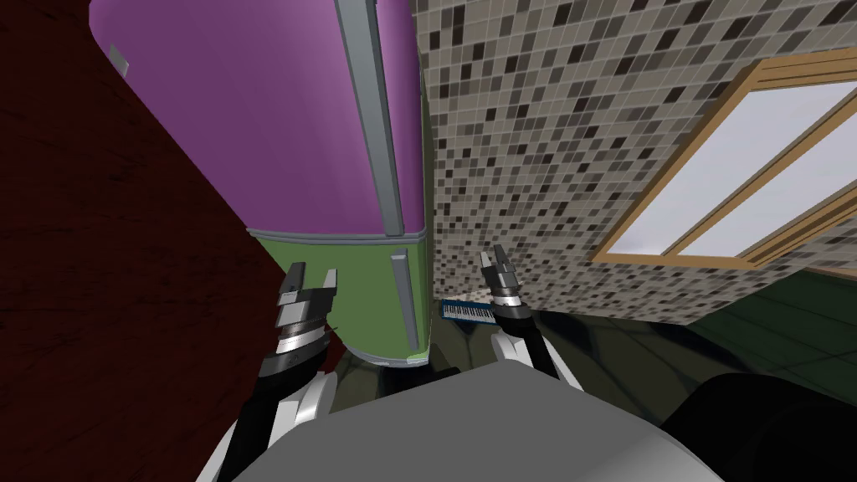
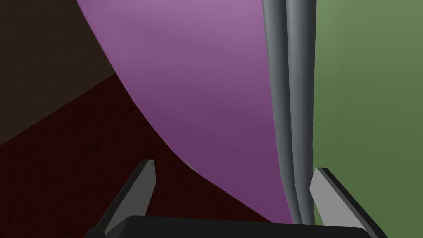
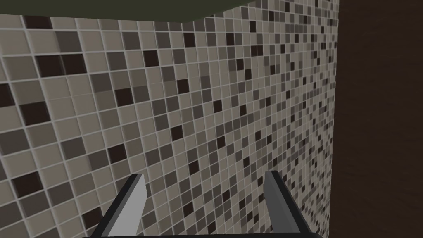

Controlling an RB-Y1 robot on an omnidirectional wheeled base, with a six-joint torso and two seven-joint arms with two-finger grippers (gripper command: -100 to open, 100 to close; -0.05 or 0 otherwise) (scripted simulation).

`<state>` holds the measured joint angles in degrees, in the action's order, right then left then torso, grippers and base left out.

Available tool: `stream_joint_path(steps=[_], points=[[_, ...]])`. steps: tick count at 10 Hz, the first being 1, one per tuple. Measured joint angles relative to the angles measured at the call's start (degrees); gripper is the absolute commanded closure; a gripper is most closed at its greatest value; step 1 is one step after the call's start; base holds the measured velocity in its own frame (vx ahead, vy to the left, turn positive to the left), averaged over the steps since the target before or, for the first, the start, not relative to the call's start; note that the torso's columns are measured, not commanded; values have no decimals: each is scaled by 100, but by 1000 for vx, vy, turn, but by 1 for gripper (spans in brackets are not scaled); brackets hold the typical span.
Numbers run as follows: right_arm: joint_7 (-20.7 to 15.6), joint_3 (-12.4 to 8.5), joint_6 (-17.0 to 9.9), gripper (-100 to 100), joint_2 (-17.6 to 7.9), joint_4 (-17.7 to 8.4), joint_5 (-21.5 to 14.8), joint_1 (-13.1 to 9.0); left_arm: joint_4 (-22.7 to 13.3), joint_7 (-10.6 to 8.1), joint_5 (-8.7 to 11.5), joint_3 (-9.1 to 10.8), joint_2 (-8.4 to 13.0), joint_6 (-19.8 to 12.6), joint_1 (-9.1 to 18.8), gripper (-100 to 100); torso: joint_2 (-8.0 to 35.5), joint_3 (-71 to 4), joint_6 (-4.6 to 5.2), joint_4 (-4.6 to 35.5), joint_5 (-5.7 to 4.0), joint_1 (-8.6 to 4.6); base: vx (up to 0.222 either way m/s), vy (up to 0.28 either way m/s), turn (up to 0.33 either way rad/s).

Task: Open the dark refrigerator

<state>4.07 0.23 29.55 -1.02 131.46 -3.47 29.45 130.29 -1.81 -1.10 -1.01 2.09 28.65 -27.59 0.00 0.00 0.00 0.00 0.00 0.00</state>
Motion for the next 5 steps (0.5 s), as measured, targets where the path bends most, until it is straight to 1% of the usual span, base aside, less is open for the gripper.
stream_joint_path(steps=[1,2,5], points=[[0,0,0,0,0,0,0,0,0,0,0,0,0,0,0,0,232,-467,0,235,0,0,0,0,0],[0,0,0,0,0,0,0,0,0,0,0,0,0,0,0,0,597,-1200,0,600,0,0,0,0,0],[0,0,0,0,0,1,0,0,1,0,0,0,0,0,0,0,1845,-3692,0,1846,0,0,0,0,0]])
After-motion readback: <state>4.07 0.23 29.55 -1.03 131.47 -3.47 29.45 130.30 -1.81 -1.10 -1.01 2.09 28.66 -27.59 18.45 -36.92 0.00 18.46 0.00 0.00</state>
